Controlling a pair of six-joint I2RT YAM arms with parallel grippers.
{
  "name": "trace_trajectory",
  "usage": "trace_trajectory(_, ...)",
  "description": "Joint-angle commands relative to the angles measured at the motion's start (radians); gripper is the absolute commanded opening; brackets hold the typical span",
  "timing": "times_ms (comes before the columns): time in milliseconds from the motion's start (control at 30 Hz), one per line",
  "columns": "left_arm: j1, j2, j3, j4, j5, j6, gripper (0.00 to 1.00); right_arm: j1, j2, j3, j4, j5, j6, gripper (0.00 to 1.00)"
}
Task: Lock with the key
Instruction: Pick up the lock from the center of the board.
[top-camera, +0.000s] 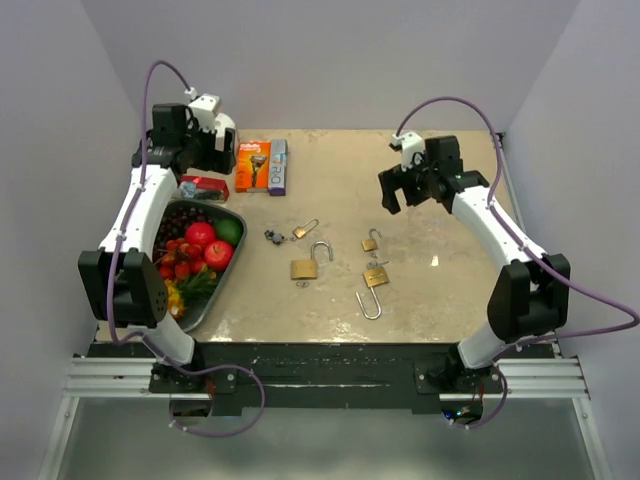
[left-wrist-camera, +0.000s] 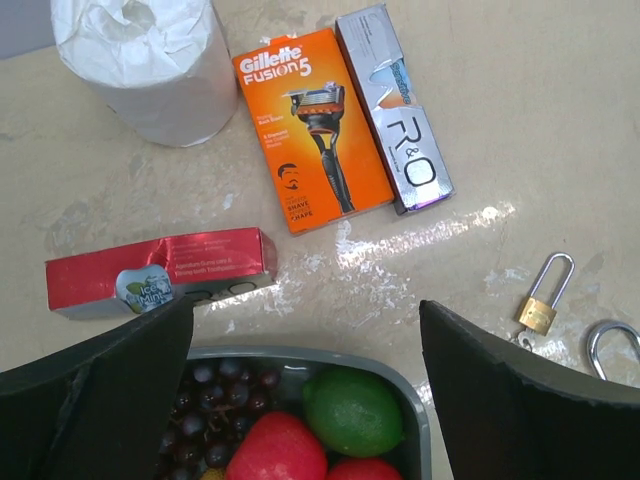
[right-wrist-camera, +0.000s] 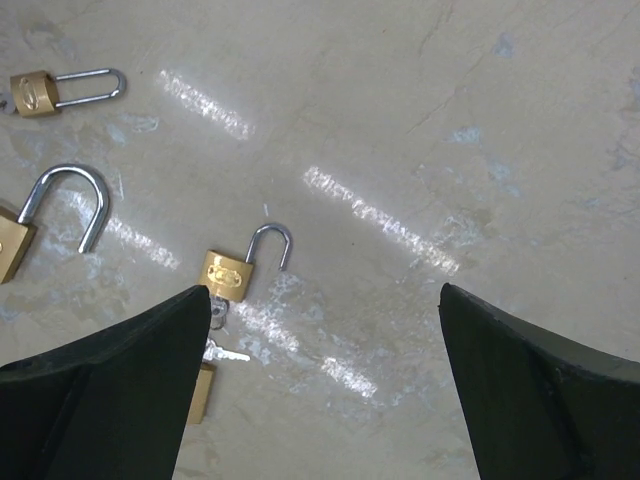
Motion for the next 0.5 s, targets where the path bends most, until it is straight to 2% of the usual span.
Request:
trace_trajectory(0,-0.011,-0.091,-0.042,0.126,-0.088,-0.078,0.99,0.042,-0.062,-0.064,0.053,0.105,0.037,0.99)
trace_trajectory(200,-0.009,-0.159,-0.129,0.234,-0.119,-0.040,0.99,0.135,-0.070,-0.151,0.073,0.198,0.035,0.99)
trace_trajectory(333,-0.011,-0.167,-0.162,0.214,-0.020,0.012,0.99,0.238,-0.041,-0.167,0.097,0.275,0.034,0.99)
trace_trajectory(400,-0.011,-0.173,-0.175,0.191,0.013,0.049,0.99,0.281,-0.007,-0.144,0.103,0.274,0.041,0.99)
trace_trajectory(467,-0.011,-0.162,-0.197,0.160,0.103,0.088,0.99,0.308,0.027,-0.115,0.094,0.257,0.041,0.99)
